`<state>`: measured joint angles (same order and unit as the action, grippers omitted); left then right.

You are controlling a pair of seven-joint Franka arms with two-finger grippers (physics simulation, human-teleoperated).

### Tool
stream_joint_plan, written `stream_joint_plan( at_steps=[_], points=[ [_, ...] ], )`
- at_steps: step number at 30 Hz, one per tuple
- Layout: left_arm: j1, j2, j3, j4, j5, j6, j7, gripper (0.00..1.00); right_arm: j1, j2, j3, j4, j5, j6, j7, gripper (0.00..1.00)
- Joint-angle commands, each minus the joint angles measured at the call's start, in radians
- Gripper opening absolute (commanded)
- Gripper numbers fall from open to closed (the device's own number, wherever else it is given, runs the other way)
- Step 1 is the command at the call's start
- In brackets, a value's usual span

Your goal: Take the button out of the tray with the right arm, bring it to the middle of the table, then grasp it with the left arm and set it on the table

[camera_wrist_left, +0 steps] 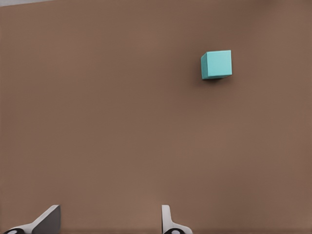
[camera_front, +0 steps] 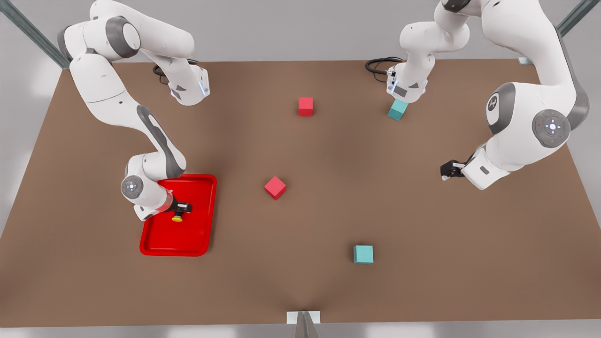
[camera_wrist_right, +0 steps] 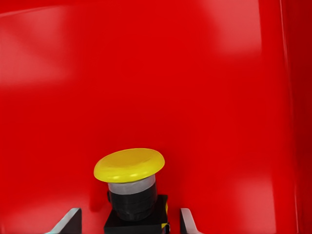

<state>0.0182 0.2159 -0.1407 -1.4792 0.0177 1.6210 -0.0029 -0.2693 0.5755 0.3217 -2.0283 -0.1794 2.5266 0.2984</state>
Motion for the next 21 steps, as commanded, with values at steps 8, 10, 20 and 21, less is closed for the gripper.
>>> stream_joint_plan(
  at_steps=[8, 10, 20, 21],
  points=[
    [-0.001, -0.001, 0.0, 0.0, 0.001, -0.004, -0.002, 1.0, -0.001, 0.0, 0.0, 0.002, 0.001, -0.002, -0.001, 0.49],
    [-0.003, -0.001, 0.0, 0.0, 0.001, -0.006, -0.005, 1.0, -0.001, 0.0, 0.0, 0.003, 0.001, -0.002, -0.002, 0.46],
    [-0.003, -0.001, 0.0, 0.0, 0.001, -0.01, -0.006, 1.0, 0.004, -0.028, 0.028, 0.019, -0.003, -0.049, -0.025, 0.43],
    [-0.004, -0.001, 0.0, 0.0, 0.001, -0.012, -0.008, 1.0, 0.002, -0.036, 0.048, 0.019, -0.003, -0.054, -0.027, 0.43]
  ],
)
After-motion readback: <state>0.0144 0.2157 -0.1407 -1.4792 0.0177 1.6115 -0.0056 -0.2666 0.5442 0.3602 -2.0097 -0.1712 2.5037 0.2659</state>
